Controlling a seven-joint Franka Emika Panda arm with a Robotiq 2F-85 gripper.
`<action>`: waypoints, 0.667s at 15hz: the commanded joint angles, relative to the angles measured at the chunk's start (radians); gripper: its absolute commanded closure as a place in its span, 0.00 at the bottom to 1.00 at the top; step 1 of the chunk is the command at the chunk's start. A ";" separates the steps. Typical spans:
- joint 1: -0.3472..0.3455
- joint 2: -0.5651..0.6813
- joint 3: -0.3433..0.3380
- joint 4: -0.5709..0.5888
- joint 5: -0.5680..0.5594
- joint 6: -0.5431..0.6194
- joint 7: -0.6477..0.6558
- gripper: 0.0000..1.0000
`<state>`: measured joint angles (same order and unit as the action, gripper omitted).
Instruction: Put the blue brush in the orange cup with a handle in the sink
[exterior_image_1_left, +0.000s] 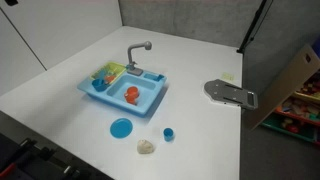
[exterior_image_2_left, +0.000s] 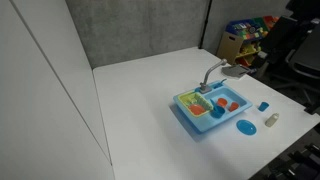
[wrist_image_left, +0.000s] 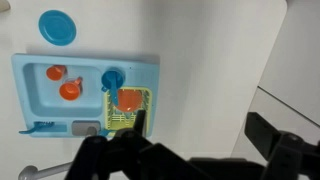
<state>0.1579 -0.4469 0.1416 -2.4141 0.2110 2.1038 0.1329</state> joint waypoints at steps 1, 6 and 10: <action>-0.002 0.000 0.002 0.002 0.001 -0.003 -0.001 0.00; -0.023 0.035 0.014 0.033 -0.042 0.001 0.025 0.00; -0.075 0.119 0.013 0.095 -0.150 0.028 0.060 0.00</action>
<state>0.1276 -0.4086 0.1437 -2.3902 0.1335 2.1163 0.1446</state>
